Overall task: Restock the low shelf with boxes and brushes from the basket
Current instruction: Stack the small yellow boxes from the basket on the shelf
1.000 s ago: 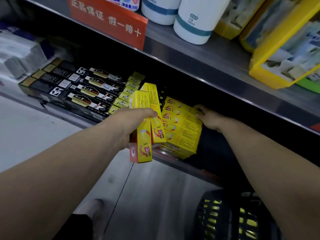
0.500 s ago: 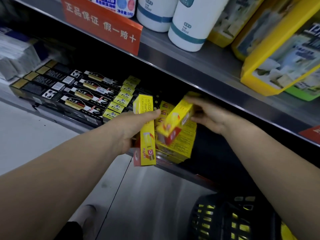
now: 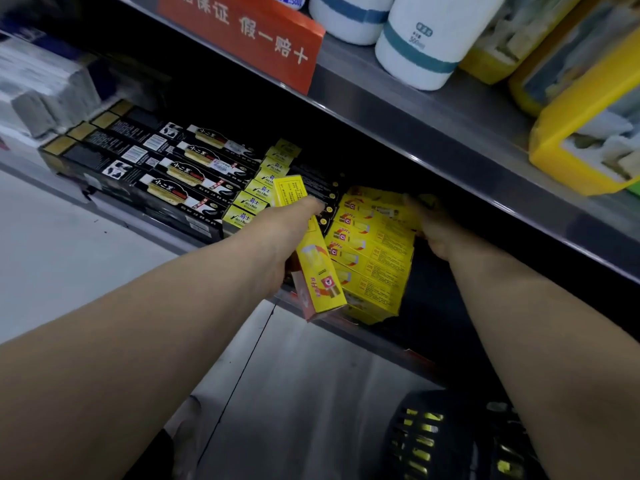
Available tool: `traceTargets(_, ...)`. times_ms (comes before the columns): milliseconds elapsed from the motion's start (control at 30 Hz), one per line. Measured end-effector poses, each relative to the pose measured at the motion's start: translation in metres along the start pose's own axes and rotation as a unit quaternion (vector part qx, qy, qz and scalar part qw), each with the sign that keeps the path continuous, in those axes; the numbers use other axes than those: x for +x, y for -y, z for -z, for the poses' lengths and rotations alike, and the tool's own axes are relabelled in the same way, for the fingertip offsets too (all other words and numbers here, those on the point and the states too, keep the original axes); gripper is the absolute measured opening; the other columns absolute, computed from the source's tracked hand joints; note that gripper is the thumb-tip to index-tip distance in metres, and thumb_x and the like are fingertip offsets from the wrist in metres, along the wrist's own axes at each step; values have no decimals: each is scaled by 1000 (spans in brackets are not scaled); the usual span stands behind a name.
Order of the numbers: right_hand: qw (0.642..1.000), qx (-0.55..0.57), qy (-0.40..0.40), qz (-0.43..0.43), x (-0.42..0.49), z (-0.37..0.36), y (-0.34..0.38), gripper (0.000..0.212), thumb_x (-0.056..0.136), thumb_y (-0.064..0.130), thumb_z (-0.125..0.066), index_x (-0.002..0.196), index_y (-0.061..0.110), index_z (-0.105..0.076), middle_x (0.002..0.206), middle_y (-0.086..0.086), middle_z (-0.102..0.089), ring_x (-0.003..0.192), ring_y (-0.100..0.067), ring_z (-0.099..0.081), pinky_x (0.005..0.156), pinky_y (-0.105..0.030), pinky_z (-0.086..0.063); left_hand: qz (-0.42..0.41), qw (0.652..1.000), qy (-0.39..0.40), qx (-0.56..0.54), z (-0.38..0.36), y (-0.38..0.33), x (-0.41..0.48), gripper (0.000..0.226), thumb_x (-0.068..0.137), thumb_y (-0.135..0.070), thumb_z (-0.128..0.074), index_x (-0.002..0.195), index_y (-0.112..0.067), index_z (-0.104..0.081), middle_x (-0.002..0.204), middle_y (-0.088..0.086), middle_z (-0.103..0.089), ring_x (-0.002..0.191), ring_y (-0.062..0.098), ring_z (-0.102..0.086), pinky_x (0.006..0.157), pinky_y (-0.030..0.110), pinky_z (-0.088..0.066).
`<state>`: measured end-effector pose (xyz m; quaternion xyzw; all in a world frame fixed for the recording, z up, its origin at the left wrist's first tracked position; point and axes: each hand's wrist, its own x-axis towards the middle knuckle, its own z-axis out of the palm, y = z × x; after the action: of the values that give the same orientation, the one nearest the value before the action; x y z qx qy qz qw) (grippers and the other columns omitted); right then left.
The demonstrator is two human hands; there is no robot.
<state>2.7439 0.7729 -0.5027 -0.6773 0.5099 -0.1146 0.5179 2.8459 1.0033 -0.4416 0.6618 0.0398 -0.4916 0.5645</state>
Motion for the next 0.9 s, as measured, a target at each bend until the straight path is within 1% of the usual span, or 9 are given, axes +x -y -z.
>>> traceTargets(167,995,-99,24,-15,12,-7,-11,42,95,28,-52,130,6,-43,115,-16,-55,87,-17,-50,60,-19,-38,4,1000,-13,-2,2,1,5,32,82,-43,-63,81,-14,-50,88,12,-62,92,31,-63,94,47,-48)
traceTargets(333,977,-206,43,-14,13,-12,-12,40,99,26,-45,132,6,-39,128,-22,-52,94,-18,-46,60,-21,-36,4,1000,-12,-2,0,3,7,38,79,-43,-68,93,-11,-52,102,14,-62,99,33,-61,94,48,-48)
traceTargets(400,960,-276,37,20,7,-16,-2,37,99,19,-43,131,0,-40,130,-25,-49,95,-21,-45,68,-27,-38,9,1000,-1,1,1,5,7,53,77,-45,-71,110,-8,-53,107,15,-63,99,32,-62,93,48,-49)
traceTargets(467,942,-323,22,90,-8,-22,19,32,98,10,-42,129,-1,-44,130,-23,-47,106,-29,-49,80,-28,-36,6,1000,12,5,1,6,7,49,75,-46,-72,103,-8,-58,101,15,-65,94,31,-64,91,47,-52)
traceTargets(533,949,-278,87,121,-36,-29,42,29,96,5,-41,124,6,-50,124,-16,-53,112,-37,-51,83,-30,-40,-3,1000,26,2,1,5,5,41,75,-44,-72,92,-10,-59,96,14,-66,88,28,-65,83,41,-56)
traceTargets(633,948,-165,260,76,-91,-34,64,24,96,15,-42,108,27,-59,107,4,-62,98,-17,-60,87,-30,-47,-22,999,27,-5,-2,4,2,36,75,-43,-72,88,-11,-59,88,10,-67,77,22,-64,63,29,-57)
traceTargets(767,932,-129,316,125,-133,-25,69,53,92,3,-45,138,27,-33,133,-1,-47,117,-18,-52,101,-41,-43,-26,995,68,74,-4,5,-4,52,66,-52,-75,96,-11,-65,99,12,-68,93,28,-64,88,42,-51)
traceTargets(833,890,-242,313,227,-137,-16,71,80,83,-4,-55,145,30,-18,152,-5,-22,139,-18,-28,112,-35,-32,-31,985,116,127,-6,4,-13,83,44,-59,-77,108,-9,-65,113,16,-66,110,34,-58,100,50,-42)
traceTargets(900,816,-381,282,333,-137,-8,70,84,74,4,-70,141,34,-27,155,-5,-12,144,-15,-12,115,-26,-18,-41,973,153,167,-7,2,-18,95,34,-56,-76,114,-7,-62,114,16,-66,111,33,-59,100,49,-43)
